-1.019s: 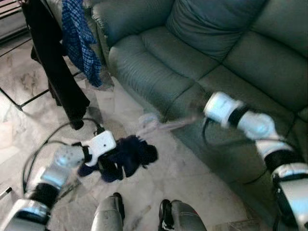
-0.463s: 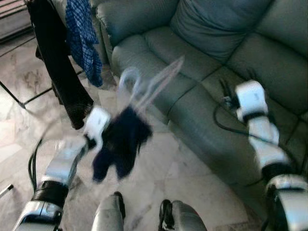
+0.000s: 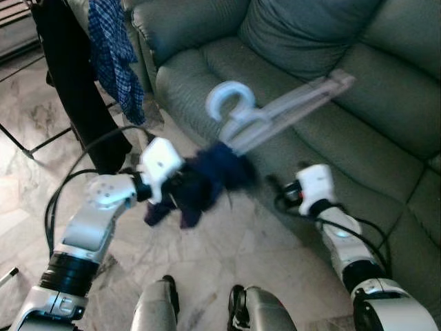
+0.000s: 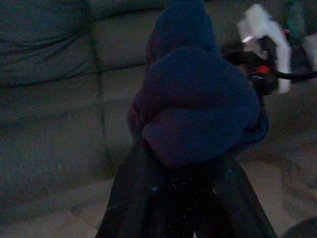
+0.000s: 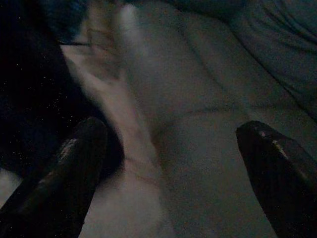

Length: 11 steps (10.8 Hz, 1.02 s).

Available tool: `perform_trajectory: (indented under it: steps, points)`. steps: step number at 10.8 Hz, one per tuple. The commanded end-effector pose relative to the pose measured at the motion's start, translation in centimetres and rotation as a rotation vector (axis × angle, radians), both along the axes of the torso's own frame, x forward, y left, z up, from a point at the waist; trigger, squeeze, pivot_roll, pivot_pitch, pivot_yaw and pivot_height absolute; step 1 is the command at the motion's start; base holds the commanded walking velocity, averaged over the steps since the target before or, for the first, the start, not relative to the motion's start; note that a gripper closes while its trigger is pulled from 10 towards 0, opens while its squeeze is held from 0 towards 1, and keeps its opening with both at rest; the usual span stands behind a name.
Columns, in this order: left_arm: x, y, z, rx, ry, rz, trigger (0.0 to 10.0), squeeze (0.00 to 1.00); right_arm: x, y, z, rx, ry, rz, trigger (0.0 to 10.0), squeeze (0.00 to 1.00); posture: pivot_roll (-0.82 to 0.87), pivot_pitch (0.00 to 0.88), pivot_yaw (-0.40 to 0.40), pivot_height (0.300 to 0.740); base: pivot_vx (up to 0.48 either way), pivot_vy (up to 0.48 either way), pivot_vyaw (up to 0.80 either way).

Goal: Hang hanger

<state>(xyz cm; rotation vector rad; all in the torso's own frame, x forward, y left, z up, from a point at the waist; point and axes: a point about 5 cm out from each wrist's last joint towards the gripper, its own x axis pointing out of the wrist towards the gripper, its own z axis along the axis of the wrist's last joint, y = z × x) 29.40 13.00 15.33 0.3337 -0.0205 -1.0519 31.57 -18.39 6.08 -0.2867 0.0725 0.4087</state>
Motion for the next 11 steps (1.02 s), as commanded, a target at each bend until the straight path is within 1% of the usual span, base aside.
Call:
perform_trajectory:
  steps: [1, 2, 3, 4, 5, 6, 7, 8, 9, 10, 11]
  points:
    - [-0.4, -0.8, 1.2, -0.005, -0.054, -0.049, 0.0, 0.0, -0.3, 0.5, 0.0, 0.019, 0.011, 0.07, 10.0, 1.0, 0.05, 0.176, -0.049, 0.74, 0.0, 0.0, 0.0]
    - [-0.6, -1.3, 1.8, -0.01, -0.066, -0.077, 0.0, 0.0, -0.6, 1.2, -0.1, 0.019, 0.032, 0.154, 10.0, 1.0, 0.05, 0.177, -0.049, 0.74, 0.0, 0.0, 0.0]
    - [-0.9, -1.5, 2.1, -0.001, -0.073, -0.095, 0.0, 0.0, -0.8, 1.6, 0.0, 0.043, 0.047, 0.217, 10.0, 1.0, 0.05, 0.176, -0.049, 0.74, 0.0, 0.0, 0.0]
    - [-1.1, -2.0, 2.7, -0.015, -0.089, -0.119, 0.0, 0.0, -1.1, 2.1, -0.1, 0.067, 0.087, 0.303, 10.0, 0.85, 0.05, 0.176, -0.049, 0.74, 0.0, 0.0, 0.0]
    - [-1.3, -2.4, 3.3, -0.024, -0.108, -0.133, 0.0, 0.0, -1.4, 2.4, -0.4, 0.09, 0.137, 0.356, 10.0, 0.73, 0.05, 0.176, -0.05, 0.74, 0.0, 0.0, 0.0]
    - [-1.6, -3.2, 4.4, -0.058, -0.129, -0.158, 0.0, 0.0, -1.7, 2.7, -1.1, 0.037, 0.19, 0.399, 10.0, 0.1, 0.05, 0.174, -0.051, 0.74, 0.0, 0.0, 0.0]
    - [-1.7, -3.6, 5.1, -0.073, -0.142, -0.171, 0.0, 0.0, -1.7, 2.9, -1.9, 0.029, 0.248, 0.384, 10.0, 0.0, 0.05, 0.174, -0.051, 0.74, 0.0, 0.0, 0.0]
    - [-1.8, -4.3, 6.2, -0.087, -0.176, -0.196, 0.0, 0.0, -1.7, 3.4, -3.3, 0.039, 0.351, 0.317, 10.0, 0.0, 0.06, 0.167, -0.056, 0.74, 0.0, 0.0, 0.0]
    - [-1.9, -5.1, 7.7, -0.14, -0.207, -0.208, 0.0, 0.0, -1.7, 4.2, -3.9, 0.011, 0.379, 0.296, 10.0, 0.0, 0.08, 0.163, -0.062, 0.74, 0.0, 0.0, 0.0]
    - [-1.9, -5.2, 8.7, -0.18, -0.22, -0.203, 0.0, 0.0, -1.6, 4.5, -4.0, 0.014, 0.379, 0.273, 10.0, 0.0, 0.08, 0.163, -0.064, 0.74, 0.0, 0.0, 0.0]
    - [-1.5, -4.4, 9.1, -0.194, -0.231, -0.156, 0.0, 0.0, -1.2, 3.7, -3.9, 0.007, 0.376, 0.18, 0.0, 0.0, 0.09, 0.163, -0.067, 0.74, 0.0, 0.0, 0.0]
